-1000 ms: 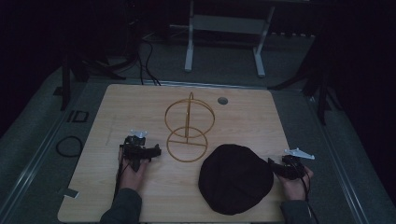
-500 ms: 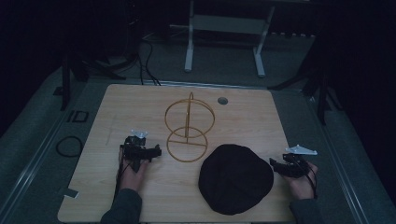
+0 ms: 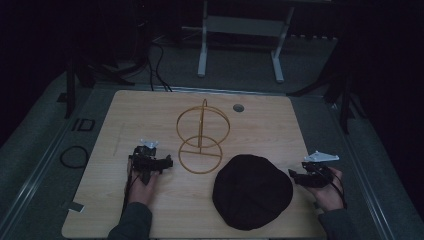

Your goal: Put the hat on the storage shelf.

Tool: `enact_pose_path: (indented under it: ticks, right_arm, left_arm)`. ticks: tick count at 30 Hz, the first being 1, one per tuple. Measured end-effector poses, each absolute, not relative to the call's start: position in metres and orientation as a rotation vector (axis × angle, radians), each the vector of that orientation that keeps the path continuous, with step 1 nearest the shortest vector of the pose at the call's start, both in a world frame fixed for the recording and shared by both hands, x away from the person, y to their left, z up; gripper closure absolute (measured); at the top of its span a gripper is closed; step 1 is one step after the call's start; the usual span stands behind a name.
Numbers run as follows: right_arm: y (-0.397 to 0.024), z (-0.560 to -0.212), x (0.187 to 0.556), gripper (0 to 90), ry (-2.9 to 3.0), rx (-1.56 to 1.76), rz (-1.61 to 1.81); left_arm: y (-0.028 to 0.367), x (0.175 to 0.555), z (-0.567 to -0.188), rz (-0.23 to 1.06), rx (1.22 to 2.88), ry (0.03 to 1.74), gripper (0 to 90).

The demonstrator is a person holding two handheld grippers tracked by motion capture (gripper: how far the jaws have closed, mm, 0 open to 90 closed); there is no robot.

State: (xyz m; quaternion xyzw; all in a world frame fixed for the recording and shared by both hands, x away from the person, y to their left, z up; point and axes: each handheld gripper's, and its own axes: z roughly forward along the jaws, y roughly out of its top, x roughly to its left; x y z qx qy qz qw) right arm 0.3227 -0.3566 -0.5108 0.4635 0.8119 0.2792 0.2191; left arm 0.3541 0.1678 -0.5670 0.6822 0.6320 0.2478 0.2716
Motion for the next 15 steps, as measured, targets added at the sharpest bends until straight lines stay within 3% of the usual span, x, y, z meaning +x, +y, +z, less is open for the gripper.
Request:
enact_pose_path:
  ticks: [15]
  right_arm:
    - [-0.357,-0.482,0.314,36.1,2.347,1.17,0.845]
  left_arm:
    - [0.168,0.354,-0.567,0.667,1.836,1.701,0.7]
